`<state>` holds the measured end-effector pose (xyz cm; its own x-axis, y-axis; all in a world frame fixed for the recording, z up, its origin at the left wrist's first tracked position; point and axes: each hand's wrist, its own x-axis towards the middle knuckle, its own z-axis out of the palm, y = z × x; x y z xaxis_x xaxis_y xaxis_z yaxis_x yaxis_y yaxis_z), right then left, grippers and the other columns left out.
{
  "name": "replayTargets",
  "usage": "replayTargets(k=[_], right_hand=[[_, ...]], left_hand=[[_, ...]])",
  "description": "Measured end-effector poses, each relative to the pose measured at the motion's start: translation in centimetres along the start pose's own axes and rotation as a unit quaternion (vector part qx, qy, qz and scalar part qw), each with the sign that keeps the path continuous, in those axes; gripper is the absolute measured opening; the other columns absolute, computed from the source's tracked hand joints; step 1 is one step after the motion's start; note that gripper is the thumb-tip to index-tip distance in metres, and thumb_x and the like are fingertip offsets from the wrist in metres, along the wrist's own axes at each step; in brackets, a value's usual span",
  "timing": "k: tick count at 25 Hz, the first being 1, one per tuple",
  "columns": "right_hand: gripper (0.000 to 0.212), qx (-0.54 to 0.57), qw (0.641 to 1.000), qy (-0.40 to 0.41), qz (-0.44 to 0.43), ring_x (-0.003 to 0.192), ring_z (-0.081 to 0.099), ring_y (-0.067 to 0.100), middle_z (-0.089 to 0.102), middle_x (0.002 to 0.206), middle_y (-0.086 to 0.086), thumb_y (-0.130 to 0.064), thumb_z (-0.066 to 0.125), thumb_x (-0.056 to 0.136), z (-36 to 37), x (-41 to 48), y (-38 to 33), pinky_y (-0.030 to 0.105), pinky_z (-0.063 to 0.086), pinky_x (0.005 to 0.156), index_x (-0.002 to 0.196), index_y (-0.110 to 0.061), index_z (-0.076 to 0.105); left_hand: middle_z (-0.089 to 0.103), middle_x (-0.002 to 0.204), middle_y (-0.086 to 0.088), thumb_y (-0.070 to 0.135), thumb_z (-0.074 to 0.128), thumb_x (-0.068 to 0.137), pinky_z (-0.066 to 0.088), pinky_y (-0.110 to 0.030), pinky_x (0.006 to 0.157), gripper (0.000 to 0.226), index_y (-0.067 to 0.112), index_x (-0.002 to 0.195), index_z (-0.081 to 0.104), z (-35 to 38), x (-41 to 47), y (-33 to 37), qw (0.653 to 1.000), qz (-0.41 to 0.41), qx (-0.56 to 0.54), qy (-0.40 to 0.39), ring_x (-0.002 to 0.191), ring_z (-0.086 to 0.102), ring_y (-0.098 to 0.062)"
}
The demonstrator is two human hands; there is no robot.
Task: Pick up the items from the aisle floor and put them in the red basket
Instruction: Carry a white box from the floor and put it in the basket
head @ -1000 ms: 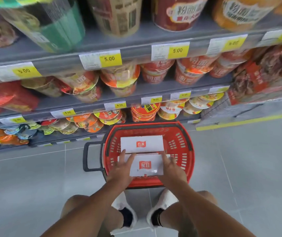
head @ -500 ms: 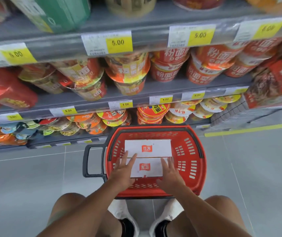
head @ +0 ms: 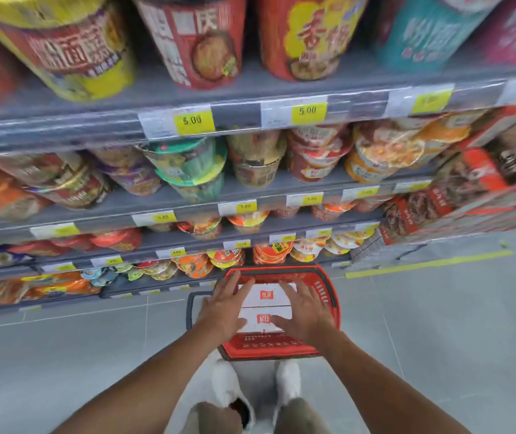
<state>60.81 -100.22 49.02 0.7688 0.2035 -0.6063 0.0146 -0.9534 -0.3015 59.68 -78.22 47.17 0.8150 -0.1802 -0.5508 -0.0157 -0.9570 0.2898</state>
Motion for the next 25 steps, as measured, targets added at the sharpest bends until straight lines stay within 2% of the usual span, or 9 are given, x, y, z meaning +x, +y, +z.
replayTargets(k=[3,7,13,19,25], right_hand=[[0.097,-0.026,0.998,0.051,-0.024,0.158,0.009,0.032,0.003,0.173,0.002,-0.073,0.057,0.087,-6.8,-3.5,-2.1,0.06,0.023,0.123,0.163,-0.038,0.009],[0.103,-0.07,0.987,0.11,-0.099,0.159,0.004,0.028,-0.001,0.173,-0.003,-0.082,0.052,0.082,-13.3,-6.1,-4.0,0.06,0.02,0.124,0.163,-0.039,0.004],[0.103,-0.115,0.955,0.155,-0.225,0.159,0.006,0.024,-0.001,0.173,-0.006,-0.084,0.051,0.082,-18.4,-9.5,-8.6,0.053,0.016,0.125,0.163,-0.04,0.005],[0.108,-0.152,0.919,0.126,-0.341,0.159,0.006,0.022,-0.002,0.173,-0.007,-0.086,0.053,0.08,-16.7,-11.0,-16.7,0.051,0.021,0.126,0.164,-0.039,0.004],[0.108,-0.208,0.872,0.075,-0.436,0.159,0.004,0.022,-0.003,0.173,-0.006,-0.082,0.057,0.081,-11.1,-14.2,-27.4,0.051,0.018,0.127,0.164,-0.039,0.002]], left_hand=[[-0.01,0.17,0.006,0.042,0.069,0.092,0.024,-0.063,0.119,0.097,0.043,0.159,0.0,-6.7,-3.6,0.6,0.999,0.009,0.03,0.034,0.157,-0.002,-0.029],[-0.006,0.17,0.006,0.055,0.062,0.092,0.021,-0.06,0.121,0.092,0.042,0.159,0.0,-12.3,-8.3,1.1,0.991,0.016,0.035,0.132,0.157,0.0,-0.027],[-0.002,0.17,0.008,0.069,0.052,0.092,0.015,-0.056,0.124,0.09,0.044,0.158,-0.004,-15.2,-15.5,1.2,0.966,-0.038,0.023,0.255,0.157,-0.005,-0.021],[-0.005,0.17,0.008,0.07,0.05,0.092,0.012,-0.056,0.125,0.091,0.043,0.16,-0.003,-13.5,-23.8,-1.5,0.941,-0.152,-0.007,0.303,0.157,-0.006,-0.022],[-0.008,0.17,0.009,0.069,0.052,0.091,0.014,-0.057,0.123,0.09,0.045,0.158,-0.003,-8.5,-33.5,-7.0,0.893,-0.268,-0.076,0.354,0.157,-0.005,-0.023]])
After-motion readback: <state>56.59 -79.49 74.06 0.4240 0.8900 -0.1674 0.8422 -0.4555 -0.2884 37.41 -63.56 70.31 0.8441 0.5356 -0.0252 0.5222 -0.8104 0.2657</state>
